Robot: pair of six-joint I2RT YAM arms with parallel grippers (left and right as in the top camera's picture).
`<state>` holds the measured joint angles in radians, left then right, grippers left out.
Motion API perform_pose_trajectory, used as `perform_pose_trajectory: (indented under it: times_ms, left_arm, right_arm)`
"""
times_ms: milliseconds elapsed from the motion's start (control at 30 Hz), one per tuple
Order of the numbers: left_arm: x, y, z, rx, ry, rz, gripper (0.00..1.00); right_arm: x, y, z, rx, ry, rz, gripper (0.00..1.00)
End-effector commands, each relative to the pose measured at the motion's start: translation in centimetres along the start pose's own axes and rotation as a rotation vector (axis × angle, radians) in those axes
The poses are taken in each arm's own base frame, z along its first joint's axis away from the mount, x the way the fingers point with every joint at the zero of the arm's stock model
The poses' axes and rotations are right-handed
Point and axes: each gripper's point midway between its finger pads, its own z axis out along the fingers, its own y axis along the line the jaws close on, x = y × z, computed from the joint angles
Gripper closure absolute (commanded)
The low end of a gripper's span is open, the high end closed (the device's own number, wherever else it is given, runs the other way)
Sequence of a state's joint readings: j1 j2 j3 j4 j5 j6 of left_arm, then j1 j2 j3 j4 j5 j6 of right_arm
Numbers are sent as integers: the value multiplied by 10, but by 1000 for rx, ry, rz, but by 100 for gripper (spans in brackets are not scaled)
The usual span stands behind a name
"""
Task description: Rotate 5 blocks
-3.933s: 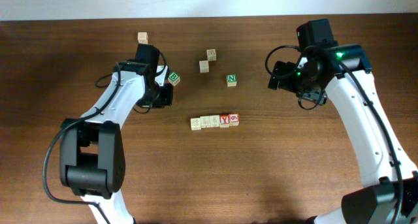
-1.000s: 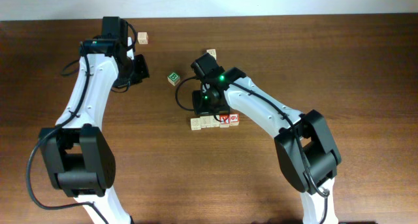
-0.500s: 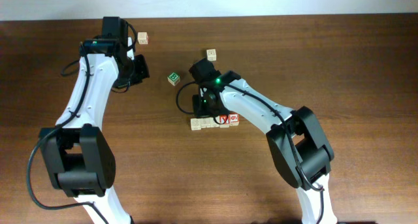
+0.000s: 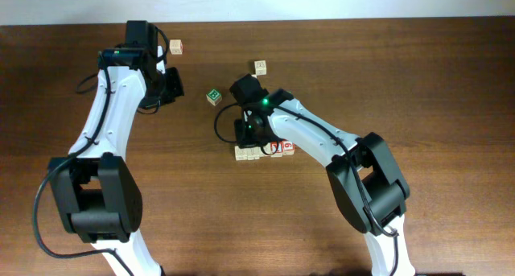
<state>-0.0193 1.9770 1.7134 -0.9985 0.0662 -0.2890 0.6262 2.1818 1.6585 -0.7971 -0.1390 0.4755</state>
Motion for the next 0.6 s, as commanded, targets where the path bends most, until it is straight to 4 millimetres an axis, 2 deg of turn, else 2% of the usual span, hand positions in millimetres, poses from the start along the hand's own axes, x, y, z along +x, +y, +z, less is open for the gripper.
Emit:
perform_pose_trajectory:
  times_ms: [0,67,133,567]
  left_arm:
    - [-6,1,-3,-7,-18,-15,100]
    - [-6,1,-3,-7,-18,-15,100]
    - [-6,-1,-2,-6,-17,-11,100]
    - [-15,-11,-2,13,-61,6,100]
  right_arm:
    - [-28,-6,-24,-1,-60,41,96]
    - [-34,-15,-35,10,-56,66,96]
    - [-31,-26,-35,27,-35,86,96]
    - [-10,-45,-2,110,26,91,95]
